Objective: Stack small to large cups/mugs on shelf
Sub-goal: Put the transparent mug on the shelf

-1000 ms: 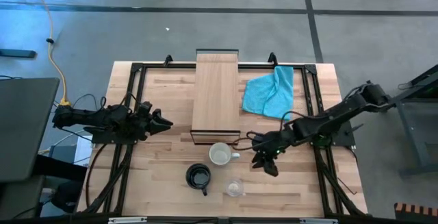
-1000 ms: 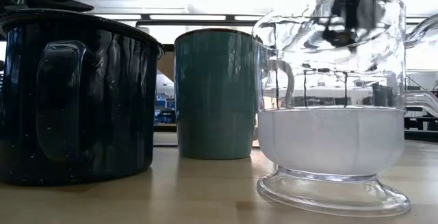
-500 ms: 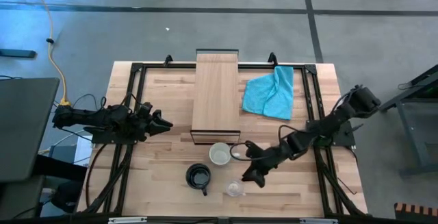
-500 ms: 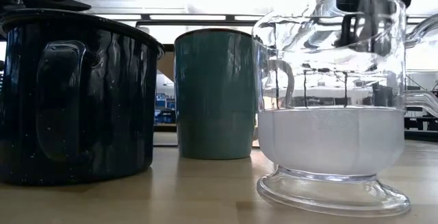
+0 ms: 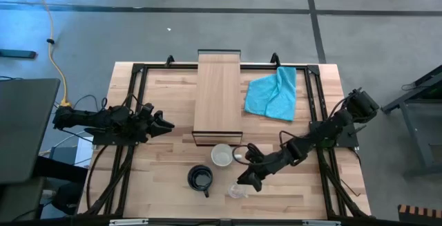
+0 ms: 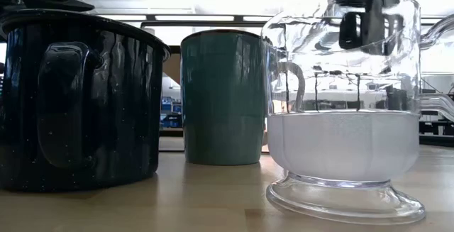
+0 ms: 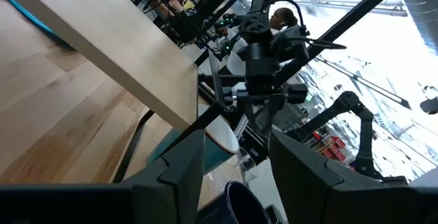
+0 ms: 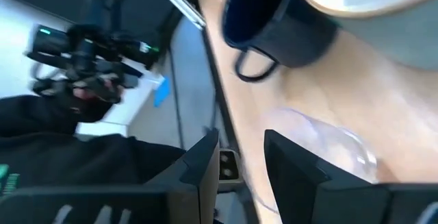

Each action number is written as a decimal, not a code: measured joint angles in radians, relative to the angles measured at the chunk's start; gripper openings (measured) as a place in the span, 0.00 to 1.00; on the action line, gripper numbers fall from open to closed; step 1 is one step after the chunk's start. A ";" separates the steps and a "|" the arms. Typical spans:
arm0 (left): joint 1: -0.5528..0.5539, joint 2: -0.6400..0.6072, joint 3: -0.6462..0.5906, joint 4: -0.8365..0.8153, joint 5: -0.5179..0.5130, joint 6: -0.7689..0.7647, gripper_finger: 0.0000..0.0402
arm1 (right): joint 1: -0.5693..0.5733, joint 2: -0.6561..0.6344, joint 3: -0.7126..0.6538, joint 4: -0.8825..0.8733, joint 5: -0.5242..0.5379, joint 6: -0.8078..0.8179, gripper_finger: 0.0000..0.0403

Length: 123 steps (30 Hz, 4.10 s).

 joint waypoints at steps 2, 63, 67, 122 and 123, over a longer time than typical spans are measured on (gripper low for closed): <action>0.000 0.000 0.000 0.000 0.000 -0.001 0.38 | 0.000 0.000 0.000 -0.044 0.000 0.001 0.27; 0.000 0.000 0.000 0.001 -0.005 -0.012 0.38 | 0.010 0.110 0.002 -0.095 -0.051 -0.070 0.27; 0.000 0.000 0.000 0.001 -0.004 -0.024 0.38 | 0.010 0.110 0.002 -0.122 -0.050 -0.049 0.27; 0.000 0.000 0.000 0.000 -0.007 -0.049 0.38 | 0.010 0.029 0.134 -0.710 0.021 -0.115 0.00; 0.000 0.000 0.000 0.000 -0.007 -0.049 0.38 | 0.009 0.023 0.134 -0.727 0.022 -0.117 0.00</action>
